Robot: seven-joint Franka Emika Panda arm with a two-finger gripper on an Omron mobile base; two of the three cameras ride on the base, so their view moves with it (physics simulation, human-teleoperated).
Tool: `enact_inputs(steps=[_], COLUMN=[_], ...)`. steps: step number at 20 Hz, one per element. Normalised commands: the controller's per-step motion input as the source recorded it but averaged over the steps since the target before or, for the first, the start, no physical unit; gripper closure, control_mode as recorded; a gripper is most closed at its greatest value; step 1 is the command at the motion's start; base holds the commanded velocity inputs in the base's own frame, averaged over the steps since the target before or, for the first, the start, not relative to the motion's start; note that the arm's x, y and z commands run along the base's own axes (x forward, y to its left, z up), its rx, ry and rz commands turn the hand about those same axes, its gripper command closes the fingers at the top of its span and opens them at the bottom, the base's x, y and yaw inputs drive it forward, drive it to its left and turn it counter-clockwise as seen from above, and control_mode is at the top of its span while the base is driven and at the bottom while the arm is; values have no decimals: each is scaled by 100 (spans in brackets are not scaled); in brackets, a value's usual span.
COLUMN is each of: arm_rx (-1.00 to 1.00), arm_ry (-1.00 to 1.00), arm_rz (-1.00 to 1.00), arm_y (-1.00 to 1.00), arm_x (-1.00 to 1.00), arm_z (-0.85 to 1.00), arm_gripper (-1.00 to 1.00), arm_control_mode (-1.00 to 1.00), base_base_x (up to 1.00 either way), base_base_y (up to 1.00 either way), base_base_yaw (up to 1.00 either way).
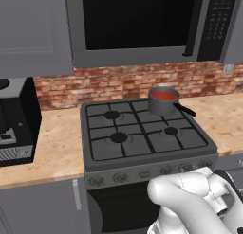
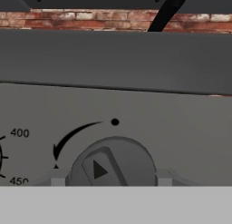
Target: Wait until the marinara sauce is simmered to a deep red color and then turn off the stove.
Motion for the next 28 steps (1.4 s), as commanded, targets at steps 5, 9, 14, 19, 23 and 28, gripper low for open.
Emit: enact_inputs(steps=[5,9,14,19,23,28], arm_rx=[0,0,0,2,8,13], arm_ry=[1,0,0,0,0,0], arm_rz=[0,0,0,0,-1,-2], arm_y=[0,0,0,0,0,0], arm_x=[0,0,0,0,0,0], arm_z=[0,-1,-1,0,0,0], arm_gripper=[100,100,100,100,100,100], arm_control_mode=[-100,-100,-100,-100,-100,-100], base_base_x=[0,0,0,0,0,0], base_base_y=[0,0,0,0,0,0], base_base_yaw=[0,0,0,0,0,0])
